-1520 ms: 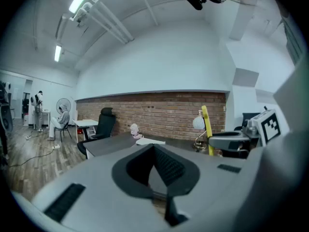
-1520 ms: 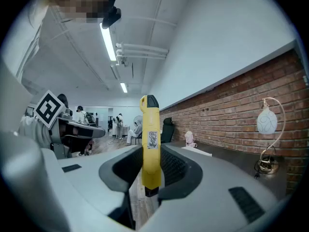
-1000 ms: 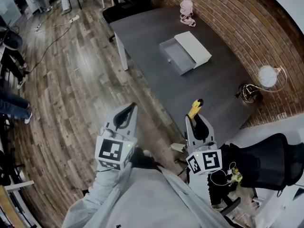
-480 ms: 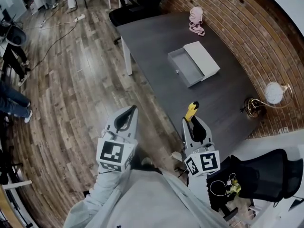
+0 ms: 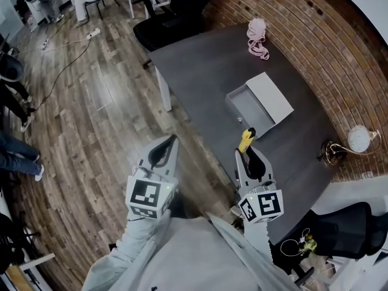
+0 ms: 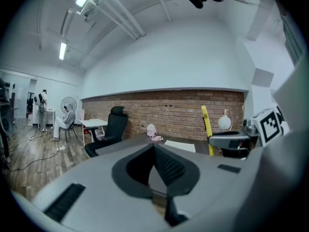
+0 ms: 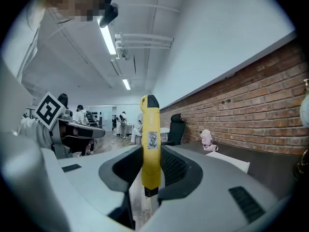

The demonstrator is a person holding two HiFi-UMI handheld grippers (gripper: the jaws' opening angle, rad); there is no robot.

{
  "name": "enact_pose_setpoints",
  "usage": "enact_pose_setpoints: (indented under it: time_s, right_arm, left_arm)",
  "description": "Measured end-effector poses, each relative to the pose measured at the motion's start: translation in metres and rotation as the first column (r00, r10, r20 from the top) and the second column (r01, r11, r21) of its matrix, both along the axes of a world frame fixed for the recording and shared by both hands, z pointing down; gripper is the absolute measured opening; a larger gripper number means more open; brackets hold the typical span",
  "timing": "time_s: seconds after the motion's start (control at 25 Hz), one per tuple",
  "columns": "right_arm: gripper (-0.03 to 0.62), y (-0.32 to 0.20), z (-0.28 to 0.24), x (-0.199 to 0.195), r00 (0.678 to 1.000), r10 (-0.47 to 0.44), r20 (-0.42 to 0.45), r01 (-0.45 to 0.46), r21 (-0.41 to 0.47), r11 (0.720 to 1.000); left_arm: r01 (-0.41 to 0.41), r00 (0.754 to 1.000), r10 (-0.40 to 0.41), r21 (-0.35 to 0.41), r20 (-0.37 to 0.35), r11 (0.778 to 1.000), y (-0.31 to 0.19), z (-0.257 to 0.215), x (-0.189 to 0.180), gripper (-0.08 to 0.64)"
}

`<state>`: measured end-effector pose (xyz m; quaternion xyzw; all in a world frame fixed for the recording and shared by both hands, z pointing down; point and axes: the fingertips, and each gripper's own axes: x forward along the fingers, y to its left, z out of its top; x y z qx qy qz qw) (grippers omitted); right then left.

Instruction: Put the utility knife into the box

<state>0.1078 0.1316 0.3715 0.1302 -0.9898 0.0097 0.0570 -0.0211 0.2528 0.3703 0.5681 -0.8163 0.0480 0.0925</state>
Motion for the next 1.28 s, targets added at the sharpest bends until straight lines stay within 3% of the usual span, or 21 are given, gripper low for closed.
enact_pose_setpoints:
  time_s: [0.24,0.48,0.84,1.28]
  right_arm:
    - [0.126,-0.016,0.004,-0.048,0.998,0.061,-0.008,-0.061,-0.006,0.998]
    - [0.126,-0.023,0.010,-0.069,0.991,0.126,-0.035,-0.126,-0.004,0.992]
    - [0.126,-0.043,0.023,-0.071,0.974,0.210,-0.079,-0.212,-0.017,0.977]
    - [0.126,-0.137,0.034,-0.078,0.940,0.334,-0.070,-0.338,-0.042,0.940]
  left_arm:
    - [-0.036,0.999,0.036,0.001,0.004,0.999,-0.016,-0.001,-0.061,0.018]
    - [-0.046,0.999,0.046,0.010,-0.019,0.999,-0.017,0.005,-0.101,0.018]
    - [-0.081,0.994,0.081,-0.003,-0.070,0.997,-0.033,0.026,-0.119,0.018]
    - [-0.198,0.979,0.196,-0.027,-0.046,0.980,-0.139,0.030,-0.143,0.018]
